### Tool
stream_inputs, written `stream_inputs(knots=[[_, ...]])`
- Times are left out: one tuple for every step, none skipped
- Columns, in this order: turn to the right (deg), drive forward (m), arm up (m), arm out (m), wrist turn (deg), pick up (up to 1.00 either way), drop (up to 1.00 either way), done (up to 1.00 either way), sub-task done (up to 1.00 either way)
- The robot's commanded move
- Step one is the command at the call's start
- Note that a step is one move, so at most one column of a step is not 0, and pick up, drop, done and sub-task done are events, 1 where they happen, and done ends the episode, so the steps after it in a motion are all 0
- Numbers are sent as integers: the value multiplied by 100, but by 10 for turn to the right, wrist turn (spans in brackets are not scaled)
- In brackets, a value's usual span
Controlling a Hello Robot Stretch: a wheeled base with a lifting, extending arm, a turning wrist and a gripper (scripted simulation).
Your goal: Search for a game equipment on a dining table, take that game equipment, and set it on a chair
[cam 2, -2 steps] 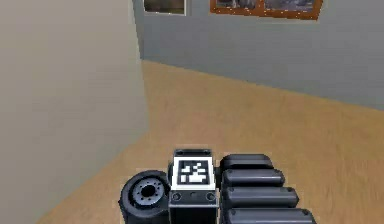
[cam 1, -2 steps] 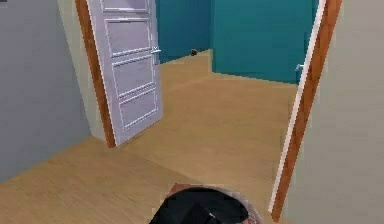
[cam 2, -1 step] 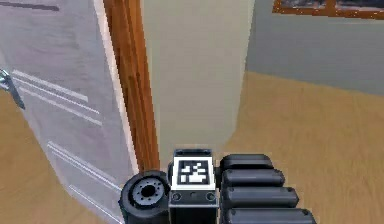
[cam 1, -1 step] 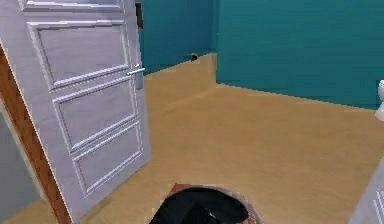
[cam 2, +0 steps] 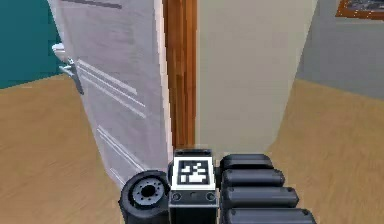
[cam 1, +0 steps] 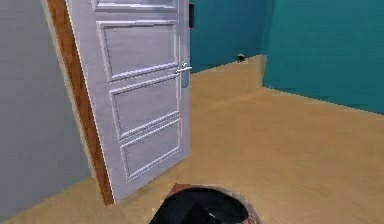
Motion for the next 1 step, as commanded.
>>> stream_inputs(knots=[[0,20,0,0,0,0,0,0,0]])
